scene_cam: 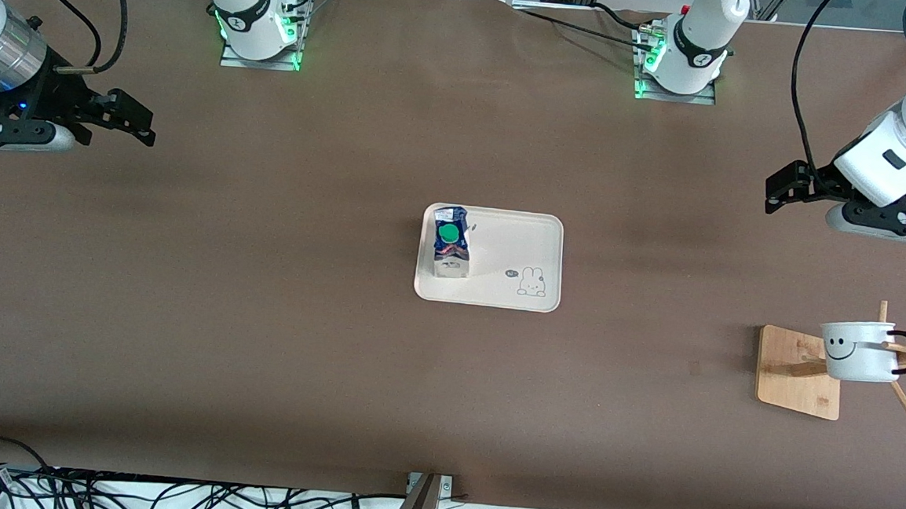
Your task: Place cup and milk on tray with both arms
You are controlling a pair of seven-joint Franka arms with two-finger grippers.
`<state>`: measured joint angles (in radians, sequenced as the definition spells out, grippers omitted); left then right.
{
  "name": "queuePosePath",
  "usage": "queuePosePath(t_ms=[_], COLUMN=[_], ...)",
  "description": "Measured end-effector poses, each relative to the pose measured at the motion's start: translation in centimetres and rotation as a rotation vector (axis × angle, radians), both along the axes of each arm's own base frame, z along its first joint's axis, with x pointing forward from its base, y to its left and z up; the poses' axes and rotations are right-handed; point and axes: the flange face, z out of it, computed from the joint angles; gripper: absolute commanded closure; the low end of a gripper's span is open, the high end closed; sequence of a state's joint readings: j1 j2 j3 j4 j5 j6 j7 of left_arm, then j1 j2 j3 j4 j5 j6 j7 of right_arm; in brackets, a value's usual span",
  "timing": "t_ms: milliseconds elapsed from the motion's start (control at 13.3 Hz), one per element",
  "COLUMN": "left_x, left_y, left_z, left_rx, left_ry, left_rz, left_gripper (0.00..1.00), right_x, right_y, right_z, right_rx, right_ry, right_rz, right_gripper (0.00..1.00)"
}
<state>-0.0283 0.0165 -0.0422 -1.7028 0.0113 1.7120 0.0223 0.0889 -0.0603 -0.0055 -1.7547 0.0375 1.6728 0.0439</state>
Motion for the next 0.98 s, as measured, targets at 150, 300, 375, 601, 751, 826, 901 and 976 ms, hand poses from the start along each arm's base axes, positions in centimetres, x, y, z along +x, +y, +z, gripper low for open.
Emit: queuePosePath(t_ms=[150,300,375,601,751,826,901,976], left_x=[0.3,0.7,1.0,1.9,2.8,3.1,3.3,3.4], left_y=[0.2,0.2,0.1,0.1,0.1,0.1,0.1,0.1], left_z=[-0.6,-0.6,-0.5,-0.2,-0.2,-0.3,-0.5,-0.5], left_rx=[-0.009,-0.009,-0.008,-0.006,-0.007,-0.008,-0.008,-0.008], left_ry=[0.01,0.011,0.025,0.063,0.064,0.066,0.068,0.068], left_rz=[0.03,0.056,0.065,0.081,0.082,0.083,0.083,0.083], left_gripper=[0.0,0.0,0.0,0.0,0.0,0.0,0.0,0.0], right_x=[0.1,0.1,0.1,0.2,0.3,0.4,0.7,0.9], right_y=[-0.2,-0.2,-0.2,-0.3,-0.5,-0.6,-0.6,-0.7], right_z=[0.3,0.5,0.6,1.0,0.9,0.8,0.7,0.7], right_rx=[-0.013,-0.015,-0.017,-0.025,-0.028,-0.031,-0.035,-0.039], right_ry=[-0.011,-0.014,-0.015,-0.02,-0.019,-0.02,-0.026,-0.035], right_rz=[0.001,0.001,0.002,0.002,-0.001,-0.002,-0.002,-0.003], right_gripper=[0.0,0.0,0.0,0.0,0.0,0.0,0.0,0.0])
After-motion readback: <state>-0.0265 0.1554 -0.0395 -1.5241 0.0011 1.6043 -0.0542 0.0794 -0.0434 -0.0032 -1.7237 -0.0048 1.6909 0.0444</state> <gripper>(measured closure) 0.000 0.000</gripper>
